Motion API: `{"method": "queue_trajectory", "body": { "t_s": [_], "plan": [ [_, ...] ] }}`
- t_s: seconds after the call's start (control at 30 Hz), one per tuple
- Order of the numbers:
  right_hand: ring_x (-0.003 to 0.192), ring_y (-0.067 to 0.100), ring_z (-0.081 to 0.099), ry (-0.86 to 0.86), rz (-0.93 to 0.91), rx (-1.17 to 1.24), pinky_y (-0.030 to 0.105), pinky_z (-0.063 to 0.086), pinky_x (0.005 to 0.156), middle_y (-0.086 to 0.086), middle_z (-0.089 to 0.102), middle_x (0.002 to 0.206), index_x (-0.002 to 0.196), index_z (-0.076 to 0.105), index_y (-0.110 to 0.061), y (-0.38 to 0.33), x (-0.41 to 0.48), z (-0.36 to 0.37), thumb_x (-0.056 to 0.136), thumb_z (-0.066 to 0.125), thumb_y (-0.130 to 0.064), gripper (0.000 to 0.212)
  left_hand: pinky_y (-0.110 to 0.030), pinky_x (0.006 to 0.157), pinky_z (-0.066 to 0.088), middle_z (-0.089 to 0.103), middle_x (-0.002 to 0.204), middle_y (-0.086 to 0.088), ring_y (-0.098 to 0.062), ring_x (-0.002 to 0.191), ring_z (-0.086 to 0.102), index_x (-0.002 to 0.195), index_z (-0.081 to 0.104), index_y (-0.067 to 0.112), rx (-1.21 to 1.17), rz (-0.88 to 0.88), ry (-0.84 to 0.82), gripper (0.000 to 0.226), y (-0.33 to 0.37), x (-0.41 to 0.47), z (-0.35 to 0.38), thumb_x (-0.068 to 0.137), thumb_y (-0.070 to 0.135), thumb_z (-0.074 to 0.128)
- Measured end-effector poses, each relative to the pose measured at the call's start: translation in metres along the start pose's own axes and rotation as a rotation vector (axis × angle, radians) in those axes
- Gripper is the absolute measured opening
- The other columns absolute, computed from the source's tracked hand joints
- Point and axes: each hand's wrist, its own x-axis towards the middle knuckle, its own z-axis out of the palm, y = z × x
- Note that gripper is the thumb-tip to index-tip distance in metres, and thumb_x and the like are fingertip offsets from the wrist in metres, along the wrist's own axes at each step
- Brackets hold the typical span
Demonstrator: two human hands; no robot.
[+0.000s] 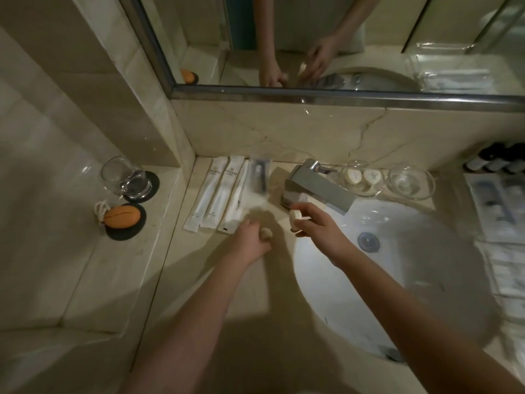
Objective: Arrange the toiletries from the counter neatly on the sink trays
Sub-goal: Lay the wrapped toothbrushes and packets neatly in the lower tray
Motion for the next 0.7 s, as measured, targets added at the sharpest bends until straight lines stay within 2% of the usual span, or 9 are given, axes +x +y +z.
{"method": "queue_trajectory", "body": {
  "t_s": [0.13,0.2,0.33,0.43,0.5,0.57,0.6,0.67,0.7],
  "plan": [
    [0.076,0.021,0.061,0.013,0.056,0.192,0.029,0.046,0.069,0.012,0.063,0.094,0.104,0.063,-0.015,0.007,-0.029,-0.014,0.082,0.047,-0.015,0.027,-0.030,0.067,0.040,0.057,0.083,-0.007,-0.021,0.077,0.053,0.083,0.061,0.012,-0.266,0.023,0.095,0.013,0.013,-0.023,0.008,0.080,0.025,0.062],
    [0.071,0.019,0.061,0.023,0.050,0.216,0.027,0.045,0.066,0.012,0.065,0.092,0.099,0.063,-0.016,0.013,-0.041,-0.022,0.079,0.045,-0.017,0.027,-0.026,0.057,0.035,0.051,0.067,-0.002,-0.015,0.062,0.046,0.073,0.057,0.011,-0.388,0.051,0.101,0.015,0.026,-0.037,0.012,0.084,0.022,0.058],
    [0.073,0.020,0.061,0.055,0.054,0.215,0.028,0.046,0.069,0.012,0.068,0.094,0.104,0.061,-0.014,0.026,-0.061,-0.050,0.092,0.042,-0.001,0.026,-0.024,0.058,0.039,0.056,0.071,-0.004,-0.014,0.065,0.051,0.088,0.056,0.006,-0.541,0.074,0.007,0.019,0.061,-0.059,0.024,0.093,0.022,0.047],
    [0.078,0.021,0.063,0.086,0.068,0.195,0.025,0.049,0.070,0.013,0.066,0.101,0.109,0.059,-0.014,0.034,-0.073,-0.081,0.090,0.050,0.000,0.025,-0.030,0.069,0.044,0.055,0.066,-0.001,-0.013,0.063,0.051,0.075,0.050,0.015,-0.584,0.115,-0.035,0.021,0.090,-0.065,0.035,0.094,0.023,0.046],
    [0.080,0.020,0.061,0.134,0.067,0.152,0.024,0.050,0.070,0.013,0.063,0.103,0.106,0.060,-0.017,0.037,-0.079,-0.105,0.083,0.059,0.005,0.033,-0.031,0.071,0.046,0.058,0.067,-0.003,-0.012,0.060,0.053,0.076,0.051,0.017,-0.597,0.151,-0.049,0.018,0.110,-0.065,0.040,0.093,0.020,0.047],
    [0.080,0.018,0.056,0.180,0.067,0.078,0.024,0.050,0.070,0.008,0.058,0.100,0.103,0.060,-0.021,0.038,-0.086,-0.128,0.075,0.065,0.010,0.042,-0.022,0.063,0.047,0.061,0.074,-0.005,-0.002,0.055,0.056,0.092,0.052,0.015,-0.623,0.182,-0.046,0.006,0.131,-0.064,0.044,0.094,0.016,0.047],
    [0.078,0.017,0.054,0.204,0.068,0.046,0.024,0.049,0.069,0.006,0.055,0.096,0.104,0.059,-0.021,0.037,-0.088,-0.139,0.073,0.067,0.011,0.045,-0.018,0.058,0.046,0.062,0.078,-0.005,0.002,0.051,0.057,0.099,0.050,0.015,-0.634,0.191,-0.040,0.007,0.141,-0.062,0.045,0.094,0.014,0.045],
    [0.069,0.014,0.048,0.249,0.073,-0.008,0.023,0.046,0.063,0.000,0.049,0.084,0.104,0.057,-0.019,0.037,-0.089,-0.161,0.071,0.066,0.013,0.046,-0.017,0.056,0.043,0.061,0.082,-0.005,0.002,0.051,0.056,0.105,0.046,0.014,-0.659,0.182,-0.062,0.012,0.163,-0.059,0.048,0.094,0.011,0.042],
    [0.066,0.012,0.045,0.268,0.073,-0.033,0.023,0.044,0.061,-0.002,0.046,0.078,0.101,0.056,-0.019,0.037,-0.088,-0.171,0.071,0.065,0.014,0.046,-0.020,0.057,0.042,0.061,0.084,-0.006,-0.003,0.054,0.055,0.107,0.044,0.014,-0.685,0.162,-0.089,0.014,0.173,-0.057,0.050,0.094,0.011,0.041]
  ]
}}
